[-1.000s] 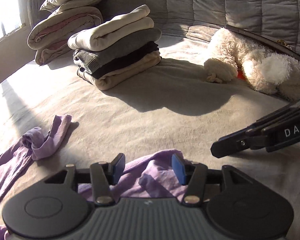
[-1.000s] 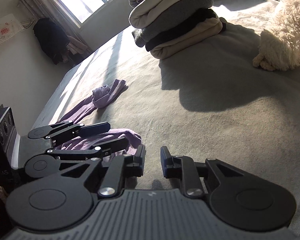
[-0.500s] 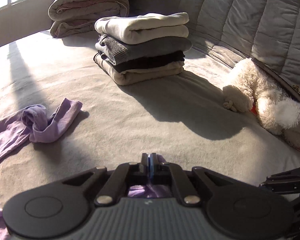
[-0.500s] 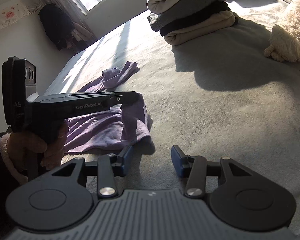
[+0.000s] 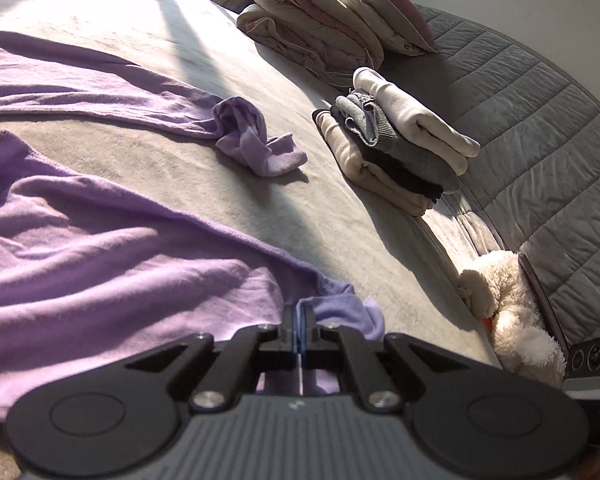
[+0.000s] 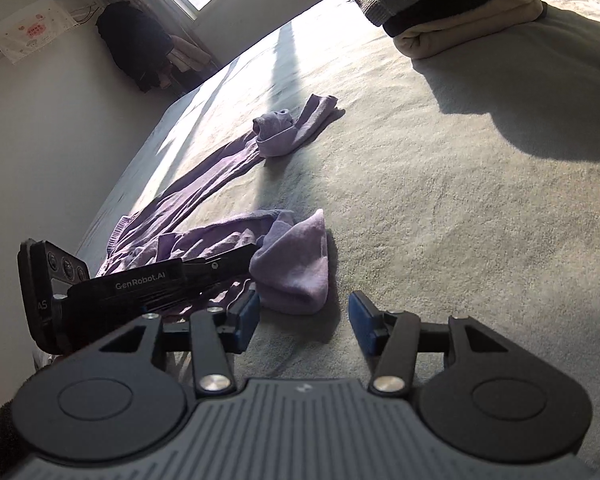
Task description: Fold clothes
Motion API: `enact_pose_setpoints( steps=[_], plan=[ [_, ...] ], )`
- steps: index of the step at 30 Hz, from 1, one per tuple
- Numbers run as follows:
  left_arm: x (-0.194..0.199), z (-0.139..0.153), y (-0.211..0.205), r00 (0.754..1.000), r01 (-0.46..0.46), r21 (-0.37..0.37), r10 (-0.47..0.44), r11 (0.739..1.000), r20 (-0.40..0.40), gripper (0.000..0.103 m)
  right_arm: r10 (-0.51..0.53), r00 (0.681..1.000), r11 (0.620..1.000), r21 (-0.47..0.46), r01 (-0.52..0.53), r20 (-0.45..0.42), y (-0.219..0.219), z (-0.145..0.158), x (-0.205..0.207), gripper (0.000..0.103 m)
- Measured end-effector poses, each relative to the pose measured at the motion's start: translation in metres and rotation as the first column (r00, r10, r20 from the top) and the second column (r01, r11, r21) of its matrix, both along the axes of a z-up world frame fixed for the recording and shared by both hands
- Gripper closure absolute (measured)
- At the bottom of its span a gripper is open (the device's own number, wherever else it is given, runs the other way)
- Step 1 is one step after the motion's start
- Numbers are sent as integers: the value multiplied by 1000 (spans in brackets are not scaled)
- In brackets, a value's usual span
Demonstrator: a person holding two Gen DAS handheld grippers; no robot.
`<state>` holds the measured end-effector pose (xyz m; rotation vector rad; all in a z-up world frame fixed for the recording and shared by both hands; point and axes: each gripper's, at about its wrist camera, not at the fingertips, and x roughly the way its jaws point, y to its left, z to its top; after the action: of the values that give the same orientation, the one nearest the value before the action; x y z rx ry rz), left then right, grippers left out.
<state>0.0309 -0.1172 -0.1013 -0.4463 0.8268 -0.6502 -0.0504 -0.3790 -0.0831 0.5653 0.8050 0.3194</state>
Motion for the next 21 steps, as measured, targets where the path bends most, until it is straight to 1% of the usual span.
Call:
enact_pose_setpoints(
  steps=[2,5,6,8,10,11,13,14,15,16,19,21],
  plan=[
    [-1,-2,2,1000,1,-12,-1,1000,5,102,-6,1000,1000,-4,6,4,4,1,5,48],
    [0,-4,4,1000,3,-28,-3,1000,10,102,-3,1000,999,-34,3,20,6,6,12,49],
    [-1,-5,4,1000,4,-31,-4,1000,12,102,-7,1000,999,-40,8,25,6,7,15,50],
    [-1,-6,5,1000,7,-35,-6,999,11,102,-30,999,999,-21,30,26,4,6,22,54],
    [0,-6,6,1000,11,-35,-10,999,8,102,-50,999,998,28,50,15,2,2,27,62],
    [1,-5,5,1000,15,-29,-15,999,9,102,-59,998,997,55,59,7,1,-1,30,65],
    [1,-1,4,1000,26,-5,-26,1000,17,102,-79,997,992,99,80,-5,-1,-7,32,80],
    [2,1,2,999,30,11,-31,999,23,102,-92,996,989,117,92,-8,-2,-10,32,85],
    [3,5,0,999,33,27,-34,999,32,102,-110,994,985,130,110,-3,-2,-12,29,93],
    [3,8,-1,998,37,41,-39,998,43,102,-129,992,982,140,127,5,-3,-13,25,97],
    [7,22,-11,994,56,82,-64,995,93,102,-187,980,977,115,178,73,-2,-5,6,98],
    [9,31,-21,989,70,87,-80,994,120,102,-219,968,974,95,208,124,-1,4,-8,98]
  ],
)
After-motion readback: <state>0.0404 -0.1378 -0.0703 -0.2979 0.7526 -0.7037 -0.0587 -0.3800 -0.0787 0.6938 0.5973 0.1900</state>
